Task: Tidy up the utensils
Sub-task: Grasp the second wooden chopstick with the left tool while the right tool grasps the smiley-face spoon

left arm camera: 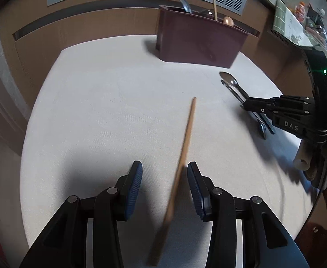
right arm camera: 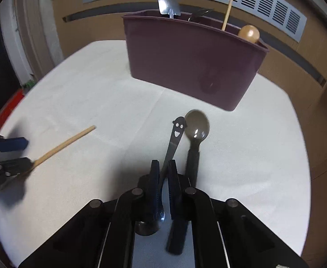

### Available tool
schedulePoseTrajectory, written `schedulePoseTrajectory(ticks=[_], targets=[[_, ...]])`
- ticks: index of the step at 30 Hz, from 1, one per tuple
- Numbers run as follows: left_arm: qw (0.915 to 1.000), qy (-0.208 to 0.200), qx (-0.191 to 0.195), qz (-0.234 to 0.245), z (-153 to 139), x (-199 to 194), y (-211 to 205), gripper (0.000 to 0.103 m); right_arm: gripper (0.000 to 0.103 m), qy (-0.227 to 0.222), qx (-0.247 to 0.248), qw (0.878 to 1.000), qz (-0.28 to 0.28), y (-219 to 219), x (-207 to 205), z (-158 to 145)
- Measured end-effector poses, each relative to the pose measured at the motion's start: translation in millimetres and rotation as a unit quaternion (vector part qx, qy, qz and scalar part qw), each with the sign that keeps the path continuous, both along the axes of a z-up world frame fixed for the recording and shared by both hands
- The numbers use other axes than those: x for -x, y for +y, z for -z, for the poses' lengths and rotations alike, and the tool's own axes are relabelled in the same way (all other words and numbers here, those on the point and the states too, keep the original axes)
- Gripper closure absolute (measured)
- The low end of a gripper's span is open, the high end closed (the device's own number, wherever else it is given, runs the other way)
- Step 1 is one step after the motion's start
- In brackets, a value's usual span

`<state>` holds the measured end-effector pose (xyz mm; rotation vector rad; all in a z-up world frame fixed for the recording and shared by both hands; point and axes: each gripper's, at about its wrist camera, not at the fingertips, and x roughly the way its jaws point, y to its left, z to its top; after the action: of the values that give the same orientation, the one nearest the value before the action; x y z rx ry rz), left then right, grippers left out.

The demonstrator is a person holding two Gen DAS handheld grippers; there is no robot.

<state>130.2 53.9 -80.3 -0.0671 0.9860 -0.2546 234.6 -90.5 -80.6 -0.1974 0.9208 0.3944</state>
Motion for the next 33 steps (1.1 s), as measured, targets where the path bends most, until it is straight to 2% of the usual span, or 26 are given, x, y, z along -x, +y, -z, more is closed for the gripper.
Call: schedulePoseTrajectory(ticks=[3,9,14,18,22,25,28,33], targets=[[0.9999,0.001,-0.009,0.010,0,1,-8,0.062,0.099,0.005,-0.017,1.000,0.015,-20,10,-2],[0.9989,-0.004,-0.043,0.018,0,-17,-22,0.084,0.098,0.018,-0.042,0.998,0.046,-55,31,-1],[0.9992,-0.010,-0.039,0.005,1,-44,-28,0.089,0.096,0.023,-0.061,0.997,0.049,-69,41,3],[0.9996,-0.010,-0.016,-0.020,1,-66,-28,0.096,0.095,0.016,-0.053,0.997,0.047,-60,40,6],[0.9991,-0.010,-0.008,-0.040,3,-71,-20,0.096,0.090,0.019,-0.042,0.998,0.034,-56,44,5],[0.9984,-0.009,-0.014,-0.054,3,-66,-11,0.096,0.089,0.024,-0.069,0.997,0.006,-55,51,0],[0.9980,0.001,0.002,-0.063,3,-59,1,0.096,0.089,0.022,-0.086,0.996,-0.025,-50,59,-4],[0.9979,0.008,0.010,-0.063,3,-44,4,0.095,0.089,0.006,-0.047,0.999,-0.005,-42,52,-2]])
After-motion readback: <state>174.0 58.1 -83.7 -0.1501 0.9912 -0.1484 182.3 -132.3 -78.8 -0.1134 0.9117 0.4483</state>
